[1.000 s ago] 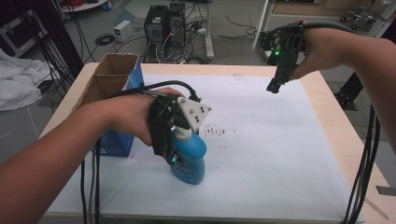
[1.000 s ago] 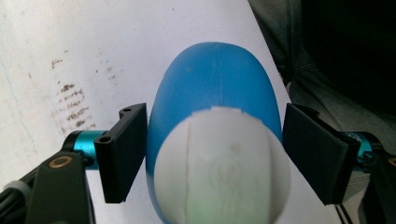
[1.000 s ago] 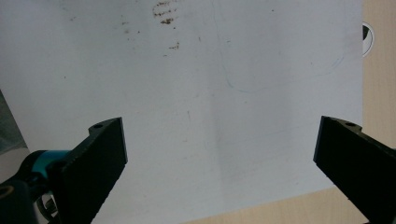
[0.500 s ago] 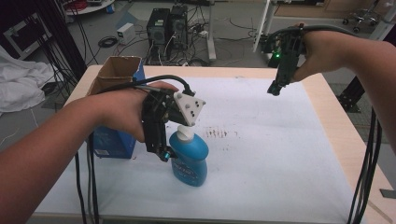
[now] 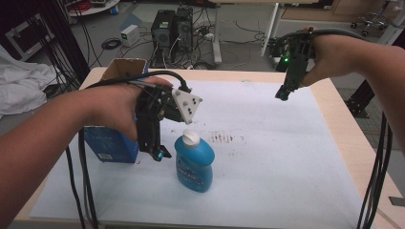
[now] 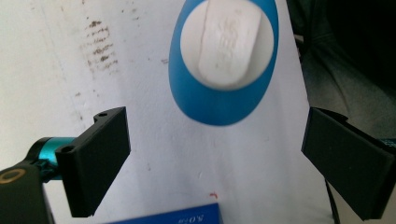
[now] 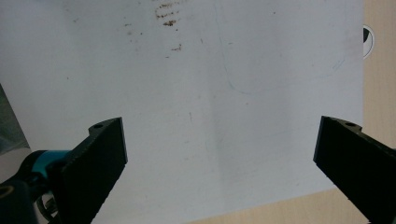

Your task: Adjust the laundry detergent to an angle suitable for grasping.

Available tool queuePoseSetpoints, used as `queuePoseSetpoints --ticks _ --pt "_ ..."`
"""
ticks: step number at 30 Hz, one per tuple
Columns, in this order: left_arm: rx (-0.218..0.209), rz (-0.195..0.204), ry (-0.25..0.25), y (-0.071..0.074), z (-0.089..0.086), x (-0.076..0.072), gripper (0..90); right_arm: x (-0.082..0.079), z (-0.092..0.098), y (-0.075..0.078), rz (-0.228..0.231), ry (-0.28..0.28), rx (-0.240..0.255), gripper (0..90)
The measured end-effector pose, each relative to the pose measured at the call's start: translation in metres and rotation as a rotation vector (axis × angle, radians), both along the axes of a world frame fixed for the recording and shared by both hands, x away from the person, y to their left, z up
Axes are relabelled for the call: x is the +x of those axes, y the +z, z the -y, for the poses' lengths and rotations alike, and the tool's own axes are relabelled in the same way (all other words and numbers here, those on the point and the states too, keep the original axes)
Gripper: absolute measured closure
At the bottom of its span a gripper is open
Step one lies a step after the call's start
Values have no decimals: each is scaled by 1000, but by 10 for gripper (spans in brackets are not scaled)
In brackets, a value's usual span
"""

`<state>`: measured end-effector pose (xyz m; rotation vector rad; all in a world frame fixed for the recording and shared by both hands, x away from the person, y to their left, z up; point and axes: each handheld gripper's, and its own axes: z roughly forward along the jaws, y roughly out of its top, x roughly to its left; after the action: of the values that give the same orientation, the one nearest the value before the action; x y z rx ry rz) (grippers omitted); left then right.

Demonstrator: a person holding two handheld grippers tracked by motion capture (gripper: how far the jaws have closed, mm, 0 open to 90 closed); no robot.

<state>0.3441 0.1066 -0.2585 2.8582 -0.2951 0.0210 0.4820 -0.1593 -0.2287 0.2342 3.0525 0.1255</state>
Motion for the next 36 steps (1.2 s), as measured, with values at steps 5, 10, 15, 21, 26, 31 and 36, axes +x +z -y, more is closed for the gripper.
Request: queuePoseSetpoints --ticks 5,10,15,21,26,31,36 --pt "39 3 41 10 -8 0 56 -2 0 2 4 5 1 17" --pt "62 10 73 19 -14 -1 26 -4 -2 2 4 11 3 17" --pt "75 8 98 29 -20 -3 16 -5 -3 3 4 17 4 17" --pt "83 5 128 41 -22 -4 16 -6 -3 4 5 16 4 17" --pt "110 -12 147 52 -21 -5 16 -7 -4 3 5 19 1 17" --pt "123 -26 180 66 -21 -7 17 -9 -5 3 3 31 -3 17" --pt "151 -44 201 80 -23 -10 17 -12 -8 3 3 37 -3 17"
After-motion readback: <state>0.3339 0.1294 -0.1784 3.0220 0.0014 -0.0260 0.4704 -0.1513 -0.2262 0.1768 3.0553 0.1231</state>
